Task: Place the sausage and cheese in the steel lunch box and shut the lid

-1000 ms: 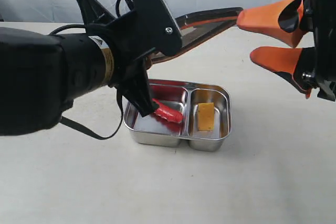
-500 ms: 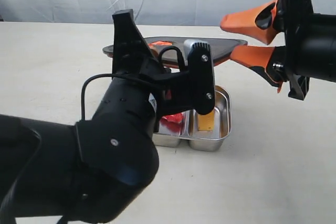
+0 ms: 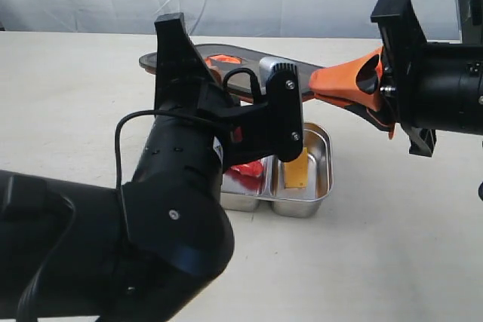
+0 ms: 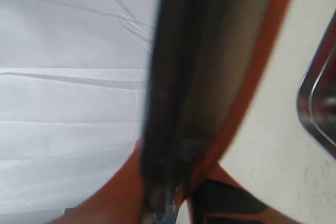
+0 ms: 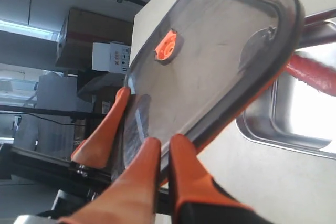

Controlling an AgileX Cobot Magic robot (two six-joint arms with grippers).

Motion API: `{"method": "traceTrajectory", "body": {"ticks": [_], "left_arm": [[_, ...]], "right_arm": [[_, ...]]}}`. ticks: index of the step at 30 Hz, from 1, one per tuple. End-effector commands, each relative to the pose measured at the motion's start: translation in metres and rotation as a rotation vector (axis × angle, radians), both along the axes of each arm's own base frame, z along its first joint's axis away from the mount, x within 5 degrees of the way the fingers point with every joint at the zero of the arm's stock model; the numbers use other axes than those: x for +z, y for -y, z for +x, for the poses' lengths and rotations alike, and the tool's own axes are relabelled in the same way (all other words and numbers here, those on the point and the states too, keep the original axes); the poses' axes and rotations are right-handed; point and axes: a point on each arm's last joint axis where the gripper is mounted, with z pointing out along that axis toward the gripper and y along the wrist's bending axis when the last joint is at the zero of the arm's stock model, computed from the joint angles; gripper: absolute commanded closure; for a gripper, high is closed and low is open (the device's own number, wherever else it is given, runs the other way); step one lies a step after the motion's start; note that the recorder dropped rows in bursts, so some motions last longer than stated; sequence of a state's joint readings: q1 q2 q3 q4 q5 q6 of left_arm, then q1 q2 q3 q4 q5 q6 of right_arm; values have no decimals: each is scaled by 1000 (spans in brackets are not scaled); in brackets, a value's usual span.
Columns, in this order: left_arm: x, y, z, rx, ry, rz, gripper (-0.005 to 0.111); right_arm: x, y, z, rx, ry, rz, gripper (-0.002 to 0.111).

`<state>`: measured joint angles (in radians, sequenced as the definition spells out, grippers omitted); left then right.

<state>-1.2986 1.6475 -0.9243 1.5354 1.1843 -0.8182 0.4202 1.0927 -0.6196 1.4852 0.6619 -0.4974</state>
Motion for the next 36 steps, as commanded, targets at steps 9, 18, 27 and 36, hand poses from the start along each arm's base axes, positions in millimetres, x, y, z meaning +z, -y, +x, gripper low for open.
{"method": "traceTrajectory", "body": {"ticks": [9, 18, 27, 36], "left_arm": [[3, 7, -1, -65, 45, 31, 107], [1, 2, 4, -36, 25, 27, 107], [-5, 6, 1, -67, -48, -5, 107], [-7, 10, 0, -106, -77, -38, 107]], "right_arm": [[0, 2, -12, 110, 53, -95, 69], [2, 1, -18, 141, -2, -58, 33], [1, 8, 3, -102, -20, -43, 50], [-15, -2, 15, -77, -106, -22, 66]]}}
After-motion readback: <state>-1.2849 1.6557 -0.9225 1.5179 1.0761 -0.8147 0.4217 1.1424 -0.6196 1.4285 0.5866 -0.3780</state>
